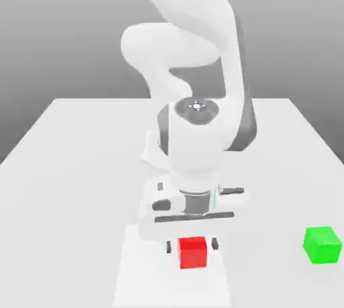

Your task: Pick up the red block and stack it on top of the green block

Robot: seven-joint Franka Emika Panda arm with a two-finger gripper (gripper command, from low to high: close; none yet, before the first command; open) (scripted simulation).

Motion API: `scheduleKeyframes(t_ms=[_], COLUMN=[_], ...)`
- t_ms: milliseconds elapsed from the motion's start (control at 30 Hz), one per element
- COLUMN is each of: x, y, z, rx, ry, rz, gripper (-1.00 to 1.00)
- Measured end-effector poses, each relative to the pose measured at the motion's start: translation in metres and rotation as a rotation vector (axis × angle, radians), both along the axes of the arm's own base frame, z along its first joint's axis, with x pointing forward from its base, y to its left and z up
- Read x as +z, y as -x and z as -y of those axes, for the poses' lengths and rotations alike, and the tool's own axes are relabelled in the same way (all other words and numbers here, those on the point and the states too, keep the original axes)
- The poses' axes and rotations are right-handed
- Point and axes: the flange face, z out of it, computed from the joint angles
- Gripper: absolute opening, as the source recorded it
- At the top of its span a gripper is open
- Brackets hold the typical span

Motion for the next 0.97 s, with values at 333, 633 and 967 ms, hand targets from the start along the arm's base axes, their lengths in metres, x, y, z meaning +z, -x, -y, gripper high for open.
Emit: scheduleKeyframes(t_ms=[333,633,967], x=[0.055,0.091,0.041], y=[0.000,0.010,0.025], z=[-0.002,-0.211,-0.262], rx=[0.004,0.596,0.737], ry=[0.001,0.003,0.000], rz=[0.000,-0.002,0.000], gripper=[-1.00,-1.00,1.00])
